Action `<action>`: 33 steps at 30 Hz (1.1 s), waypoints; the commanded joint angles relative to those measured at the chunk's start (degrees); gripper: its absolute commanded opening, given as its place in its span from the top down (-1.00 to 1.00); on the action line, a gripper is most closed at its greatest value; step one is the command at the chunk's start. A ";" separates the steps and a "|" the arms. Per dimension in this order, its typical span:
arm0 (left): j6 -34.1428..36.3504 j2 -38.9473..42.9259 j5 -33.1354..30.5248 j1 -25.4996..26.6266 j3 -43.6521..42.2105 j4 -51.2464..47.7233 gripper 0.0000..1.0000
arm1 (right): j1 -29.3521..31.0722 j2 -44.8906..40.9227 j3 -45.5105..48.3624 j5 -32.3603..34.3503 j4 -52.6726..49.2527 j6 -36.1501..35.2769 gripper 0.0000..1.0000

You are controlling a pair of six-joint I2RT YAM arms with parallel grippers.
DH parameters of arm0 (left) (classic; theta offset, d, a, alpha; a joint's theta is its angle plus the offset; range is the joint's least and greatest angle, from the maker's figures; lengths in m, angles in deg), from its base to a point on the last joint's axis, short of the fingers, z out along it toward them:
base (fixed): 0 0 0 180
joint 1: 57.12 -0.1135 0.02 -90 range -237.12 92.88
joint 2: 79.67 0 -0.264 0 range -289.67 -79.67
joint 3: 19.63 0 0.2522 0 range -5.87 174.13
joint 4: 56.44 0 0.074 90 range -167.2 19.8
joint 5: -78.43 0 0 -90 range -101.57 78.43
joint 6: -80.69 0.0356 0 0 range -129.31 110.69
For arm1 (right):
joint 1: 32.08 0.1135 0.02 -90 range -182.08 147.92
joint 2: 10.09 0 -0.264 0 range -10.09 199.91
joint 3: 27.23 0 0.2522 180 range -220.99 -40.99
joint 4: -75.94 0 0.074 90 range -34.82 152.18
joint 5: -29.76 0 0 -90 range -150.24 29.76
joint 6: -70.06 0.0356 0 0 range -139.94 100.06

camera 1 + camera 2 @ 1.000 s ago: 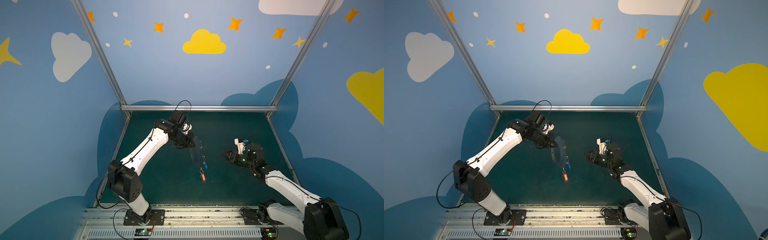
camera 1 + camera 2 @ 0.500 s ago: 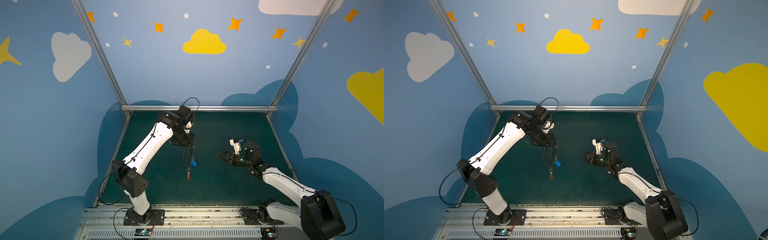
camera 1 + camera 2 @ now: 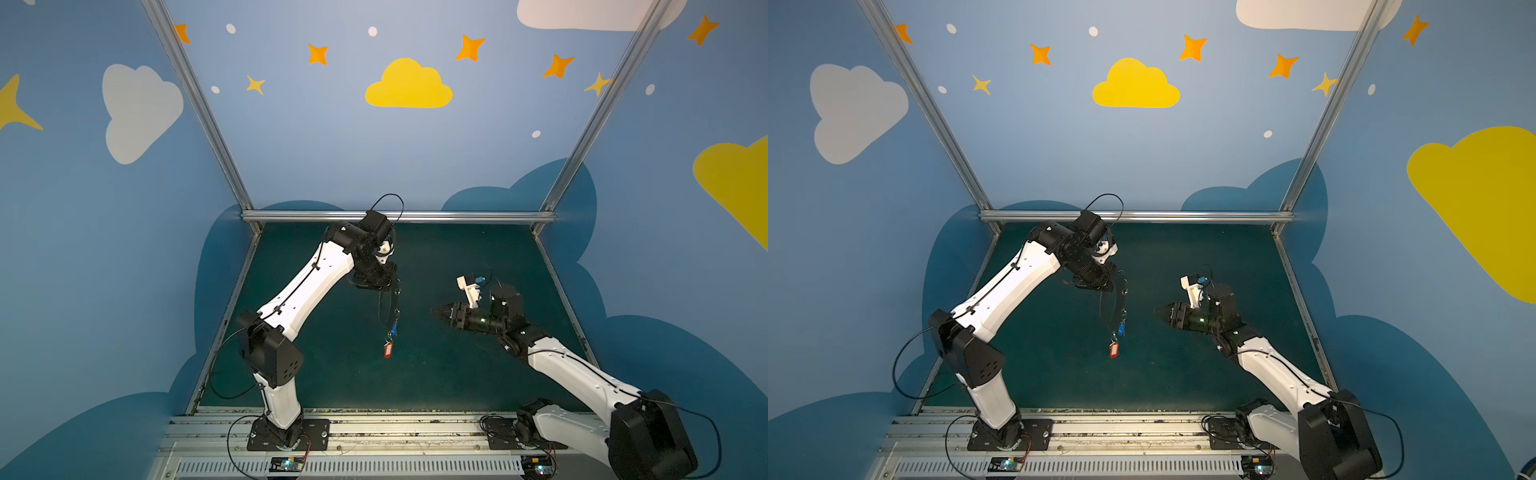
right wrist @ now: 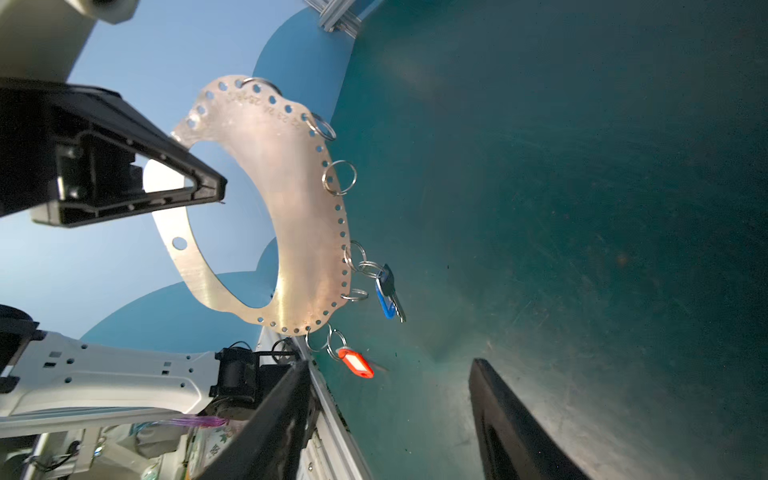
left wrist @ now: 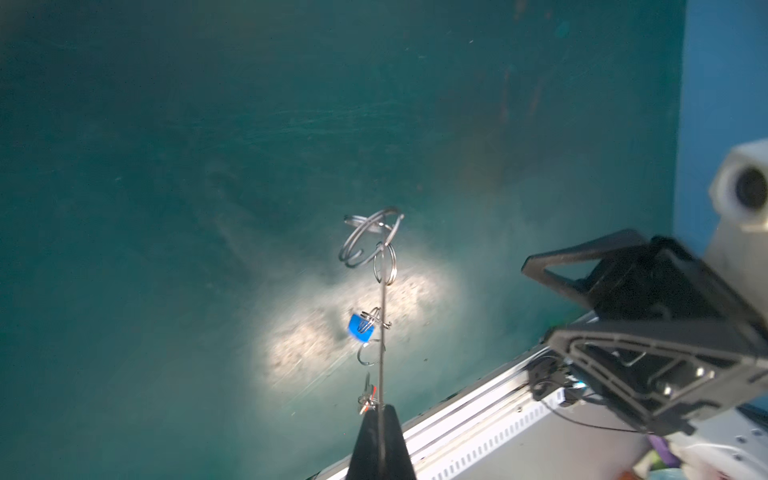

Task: Put the keys on the keyring
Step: 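Lower the plate onto the table with the left gripper and release it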

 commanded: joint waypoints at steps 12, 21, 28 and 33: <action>-13.40 -23.04 16.85 -1.65 21.74 18.58 0.93 | -4.12 -16.00 7.36 13.55 -8.17 1.41 -0.40; -19.57 -19.99 22.85 -5.96 -4.41 37.48 0.93 | -5.35 -18.88 7.85 14.31 -8.58 1.80 -0.42; -18.19 -8.49 20.78 -8.95 -23.89 42.86 0.93 | -5.54 -15.17 8.01 12.83 -4.54 2.94 -0.42; -18.83 -3.93 20.82 -11.80 -34.03 47.57 0.93 | -5.43 -12.90 7.95 11.45 -1.80 4.29 -0.42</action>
